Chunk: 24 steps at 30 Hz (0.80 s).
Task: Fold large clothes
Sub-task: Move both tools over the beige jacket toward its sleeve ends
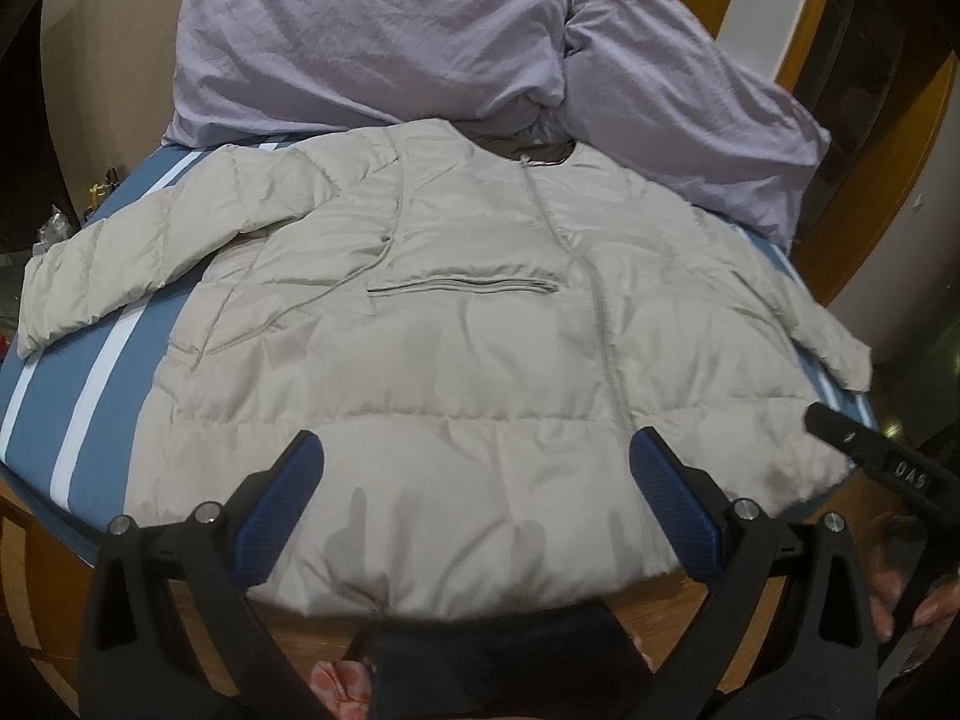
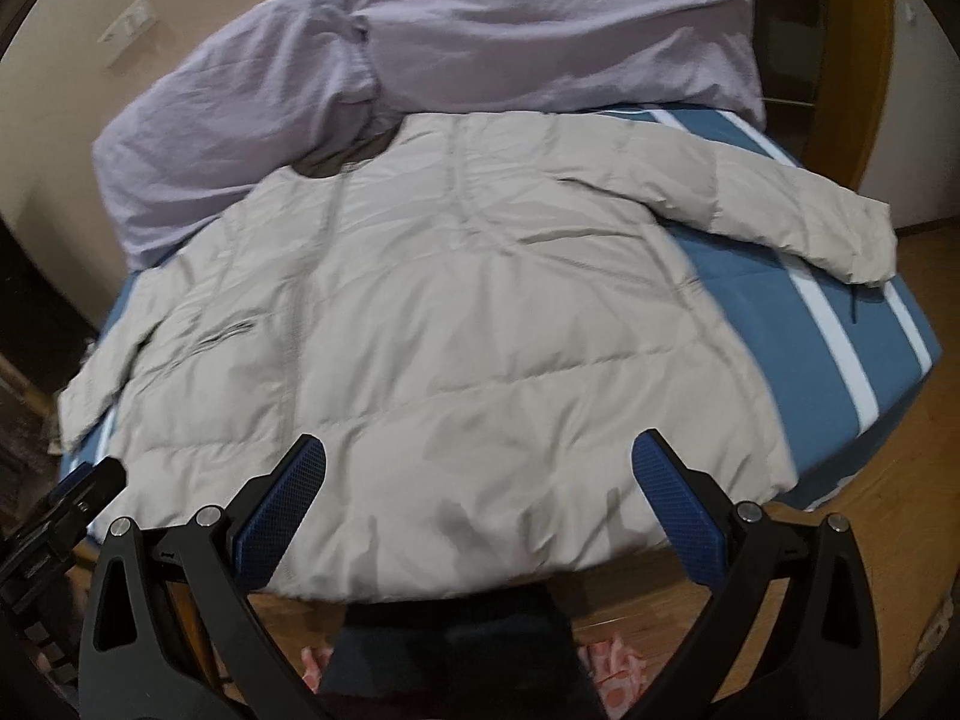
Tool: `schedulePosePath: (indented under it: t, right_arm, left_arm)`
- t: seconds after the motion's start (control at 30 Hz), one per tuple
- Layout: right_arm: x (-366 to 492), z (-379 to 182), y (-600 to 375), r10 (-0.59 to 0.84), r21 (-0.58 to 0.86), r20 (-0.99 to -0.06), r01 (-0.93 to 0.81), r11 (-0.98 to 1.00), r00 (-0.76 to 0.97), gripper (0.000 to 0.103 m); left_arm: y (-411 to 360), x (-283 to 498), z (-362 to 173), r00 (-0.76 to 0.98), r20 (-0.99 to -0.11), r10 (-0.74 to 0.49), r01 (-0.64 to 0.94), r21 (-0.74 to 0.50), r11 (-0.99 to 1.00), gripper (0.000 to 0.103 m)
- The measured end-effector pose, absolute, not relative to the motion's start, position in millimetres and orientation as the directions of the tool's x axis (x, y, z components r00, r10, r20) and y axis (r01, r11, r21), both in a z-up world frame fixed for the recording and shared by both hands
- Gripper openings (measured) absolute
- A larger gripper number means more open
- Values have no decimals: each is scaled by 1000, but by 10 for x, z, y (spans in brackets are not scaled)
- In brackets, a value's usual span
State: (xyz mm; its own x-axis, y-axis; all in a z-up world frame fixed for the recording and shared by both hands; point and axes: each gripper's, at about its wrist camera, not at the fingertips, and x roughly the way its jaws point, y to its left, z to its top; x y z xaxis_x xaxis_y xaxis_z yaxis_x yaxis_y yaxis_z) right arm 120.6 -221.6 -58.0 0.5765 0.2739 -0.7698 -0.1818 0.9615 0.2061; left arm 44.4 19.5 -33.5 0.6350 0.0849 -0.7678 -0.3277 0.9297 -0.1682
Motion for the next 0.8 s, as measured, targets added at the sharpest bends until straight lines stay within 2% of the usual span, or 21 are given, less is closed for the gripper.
schedulePosePath:
  t: [0.47, 0.8]
  right_arm:
    - [1739, -770, -2480, 69, 58, -790, -39, 998, 609, 102]
    - [2272, -885, -2937, -81, -31, -777, 91, 995, 624, 102]
  left_arm:
    - [426, 1032, -478, 619, -744, 251, -381, -4, 925, 101]
    - [650, 1361, -836, 548, -785, 290, -435, 29, 900, 101]
